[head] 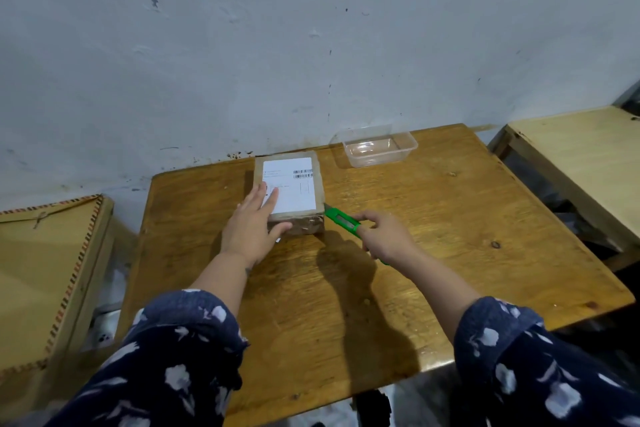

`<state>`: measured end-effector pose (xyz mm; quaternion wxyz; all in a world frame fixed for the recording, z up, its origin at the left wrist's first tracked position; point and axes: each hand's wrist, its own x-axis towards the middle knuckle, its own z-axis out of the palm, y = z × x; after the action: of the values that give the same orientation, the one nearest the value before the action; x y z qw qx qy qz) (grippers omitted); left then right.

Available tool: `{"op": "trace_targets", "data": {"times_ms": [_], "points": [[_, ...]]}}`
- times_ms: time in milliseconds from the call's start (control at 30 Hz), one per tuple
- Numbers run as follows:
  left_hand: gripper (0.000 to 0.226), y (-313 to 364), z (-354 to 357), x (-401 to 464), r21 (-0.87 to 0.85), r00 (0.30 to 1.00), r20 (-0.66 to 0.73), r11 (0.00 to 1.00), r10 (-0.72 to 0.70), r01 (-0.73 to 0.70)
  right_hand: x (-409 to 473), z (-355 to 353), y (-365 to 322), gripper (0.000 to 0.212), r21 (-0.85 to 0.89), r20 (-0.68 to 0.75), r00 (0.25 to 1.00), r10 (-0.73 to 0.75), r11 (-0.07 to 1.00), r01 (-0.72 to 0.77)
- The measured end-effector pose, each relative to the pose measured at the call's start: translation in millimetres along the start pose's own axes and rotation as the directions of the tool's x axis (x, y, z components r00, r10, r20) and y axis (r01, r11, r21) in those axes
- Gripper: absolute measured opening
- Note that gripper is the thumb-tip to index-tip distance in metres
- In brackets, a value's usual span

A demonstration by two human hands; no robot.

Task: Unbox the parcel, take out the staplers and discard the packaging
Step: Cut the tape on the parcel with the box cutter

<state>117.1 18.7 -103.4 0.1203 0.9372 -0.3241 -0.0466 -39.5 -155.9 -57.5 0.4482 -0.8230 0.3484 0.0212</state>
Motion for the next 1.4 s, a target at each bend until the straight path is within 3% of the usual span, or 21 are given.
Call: {"op": "trace_targets", "data": {"times_ms": [300,500,667,933,1267,1400], "points": [[0.076,20,7,1,-0.104,1.0,-0.01,0.994,-0.018,0.017,-14,-30,18,0.032,-0.157,-0.148,0.989,0.011,0.987,-0.034],[0.073,4,1,0,-0.162,0.998,-0.02,0.984,0.065,-0.068,-16,-26,10,0.038,-0.3,-0.135,0.98,-0.147,0.949,0.101],[0.071,-2,-1,-5,-0.19,0.997,-0.044,0.979,0.062,-0.069,-12,-12,-11,0.036,-0.61,-0.101,0.932,-0.347,0.762,0.218],[0.072,-4,1,-4,-0.235,0.999,-0.03,0.971,0.043,-0.048,5,9,-41,0.039,-0.786,-0.02,0.835,-0.55,0.524,0.327],[0.072,-7,5,-5,-0.268,0.999,-0.033,0.962,0.042,-0.05,8,21,-52,0.041,-0.826,0.032,0.832,-0.553,0.455,0.334],[0.072,-6,5,-5,-0.257,0.999,-0.041,0.965,0.034,-0.043,6,22,-55,0.042,-0.841,0.066,0.8,-0.596,0.399,0.366]]}}
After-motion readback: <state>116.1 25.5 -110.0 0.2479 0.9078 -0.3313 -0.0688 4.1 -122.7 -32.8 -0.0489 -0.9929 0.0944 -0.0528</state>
